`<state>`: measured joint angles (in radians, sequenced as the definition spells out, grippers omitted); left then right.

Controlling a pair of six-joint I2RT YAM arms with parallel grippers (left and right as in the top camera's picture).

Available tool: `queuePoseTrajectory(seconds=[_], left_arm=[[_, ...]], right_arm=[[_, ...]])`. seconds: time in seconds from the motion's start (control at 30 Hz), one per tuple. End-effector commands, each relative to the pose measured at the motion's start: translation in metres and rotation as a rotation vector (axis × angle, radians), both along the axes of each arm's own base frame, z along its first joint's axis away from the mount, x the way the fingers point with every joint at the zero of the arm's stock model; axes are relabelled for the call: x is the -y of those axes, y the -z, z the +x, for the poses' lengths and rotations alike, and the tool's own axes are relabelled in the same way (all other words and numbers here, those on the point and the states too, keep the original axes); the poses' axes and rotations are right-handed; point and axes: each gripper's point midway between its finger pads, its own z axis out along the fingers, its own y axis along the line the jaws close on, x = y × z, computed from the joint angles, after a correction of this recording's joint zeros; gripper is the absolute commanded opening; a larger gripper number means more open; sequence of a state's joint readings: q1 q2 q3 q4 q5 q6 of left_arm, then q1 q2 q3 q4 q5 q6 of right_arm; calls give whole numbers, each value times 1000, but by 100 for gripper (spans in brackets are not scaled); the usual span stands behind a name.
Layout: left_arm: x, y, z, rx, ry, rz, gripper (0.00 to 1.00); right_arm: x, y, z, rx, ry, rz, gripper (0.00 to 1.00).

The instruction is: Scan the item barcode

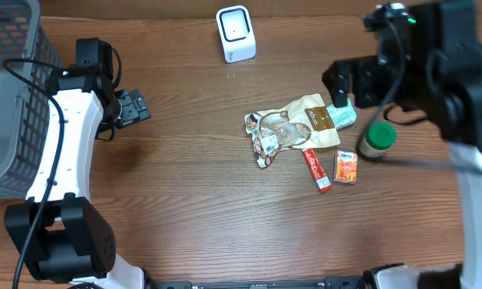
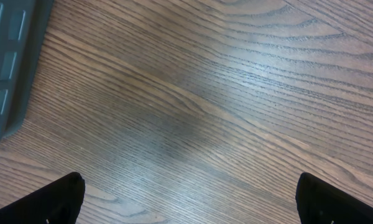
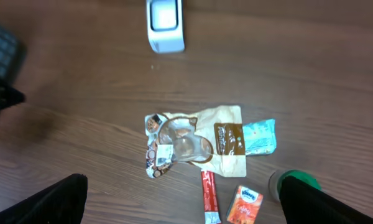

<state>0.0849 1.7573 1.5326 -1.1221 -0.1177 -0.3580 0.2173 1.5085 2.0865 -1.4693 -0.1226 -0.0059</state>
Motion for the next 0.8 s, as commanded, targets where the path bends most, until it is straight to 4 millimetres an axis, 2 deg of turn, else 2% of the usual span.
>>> queuePoseTrajectory(seconds=[0.0,0.17,0.47,0.77], left_arm=[[-2,-9,5,24,19,19,100],[-2,-9,5,24,19,19,100],[-2,-9,5,24,19,19,100],[-2,-9,5,24,19,19,100]], right_arm=[[7,-29,-22,92,11,15,100],[14,-57,-53,191,11,37,100],[26,-94,-105,342,12,71,100],[40,-125,-174,513,12,109,100]])
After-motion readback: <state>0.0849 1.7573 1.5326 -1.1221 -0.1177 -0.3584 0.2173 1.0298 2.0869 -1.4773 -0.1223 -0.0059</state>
